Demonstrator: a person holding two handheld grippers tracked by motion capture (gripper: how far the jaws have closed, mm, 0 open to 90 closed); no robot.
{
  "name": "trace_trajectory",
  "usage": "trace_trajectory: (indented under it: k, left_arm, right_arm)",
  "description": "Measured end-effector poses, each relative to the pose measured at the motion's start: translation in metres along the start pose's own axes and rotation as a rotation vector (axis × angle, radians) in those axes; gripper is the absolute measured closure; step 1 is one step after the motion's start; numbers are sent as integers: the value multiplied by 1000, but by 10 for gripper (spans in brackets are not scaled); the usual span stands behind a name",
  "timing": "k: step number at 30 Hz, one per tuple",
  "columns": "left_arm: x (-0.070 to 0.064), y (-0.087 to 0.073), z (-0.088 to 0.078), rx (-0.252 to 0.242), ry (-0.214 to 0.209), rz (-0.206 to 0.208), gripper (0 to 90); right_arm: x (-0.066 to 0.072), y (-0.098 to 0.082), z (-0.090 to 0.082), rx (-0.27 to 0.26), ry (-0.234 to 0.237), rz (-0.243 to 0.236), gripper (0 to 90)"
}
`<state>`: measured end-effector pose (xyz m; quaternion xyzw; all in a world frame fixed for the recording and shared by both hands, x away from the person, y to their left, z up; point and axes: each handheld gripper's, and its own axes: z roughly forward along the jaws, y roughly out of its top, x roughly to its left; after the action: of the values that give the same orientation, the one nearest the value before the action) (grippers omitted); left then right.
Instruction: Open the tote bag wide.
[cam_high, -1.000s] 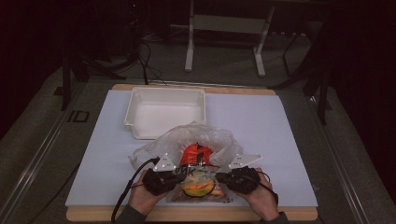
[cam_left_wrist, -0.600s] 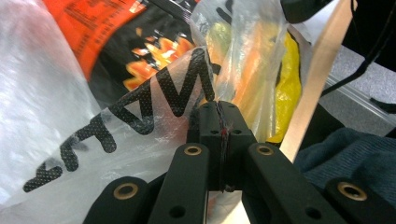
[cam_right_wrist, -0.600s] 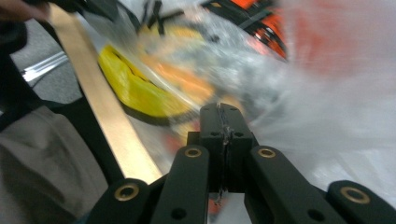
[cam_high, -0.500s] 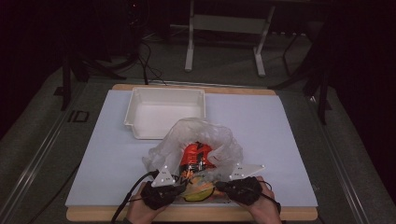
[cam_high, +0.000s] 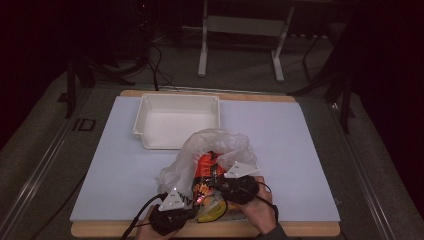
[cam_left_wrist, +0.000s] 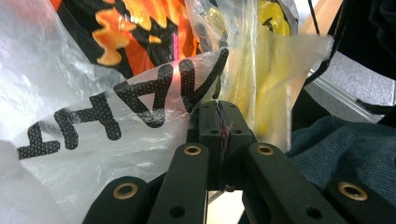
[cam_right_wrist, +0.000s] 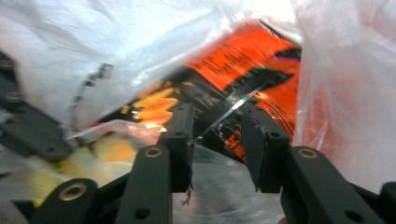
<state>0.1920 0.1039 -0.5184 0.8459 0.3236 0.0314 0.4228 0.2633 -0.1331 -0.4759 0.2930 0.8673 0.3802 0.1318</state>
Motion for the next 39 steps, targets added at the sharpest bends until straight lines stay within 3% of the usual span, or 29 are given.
trace_trajectory:
  k: [7, 10, 15, 18, 23, 26, 29, 32, 36, 39]
  left_arm:
    - [-4, -6, 4, 55, -15, -6, 875]
    - [-7, -5, 1, 56, -20, 3, 833]
    - [-14, 8, -10, -12, -23, 19, 687]
    - [-19, 20, -17, -54, -31, 43, 645]
    - [-20, 42, -25, -121, -4, 67, 604]
    - [-14, 52, -23, -136, 43, 75, 588]
    - [1, 55, -15, -110, 117, 43, 586]
    - [15, 51, -5, -65, 124, -8, 586]
    - [21, 44, 1, -16, 121, -18, 586]
    - [21, 40, 2, -5, 122, -23, 581]
  right_arm:
    - [-2, -10, -5, 34, 3, 21, 602]
    - [-2, -16, -11, 46, 14, 23, 598]
    - [-2, -23, -17, 51, 28, 30, 592]
    - [-2, -25, -19, 51, 32, 38, 593]
    - [-1, -26, -20, 53, 38, 28, 610]
    - [0, -27, -21, 54, 47, 28, 637]
    - [0, -28, -23, 59, 53, 30, 684]
    - [-1, -31, -25, 57, 55, 29, 723]
    - [-2, -33, -30, 52, 64, 40, 780]
    - [-3, -36, -33, 45, 59, 43, 824]
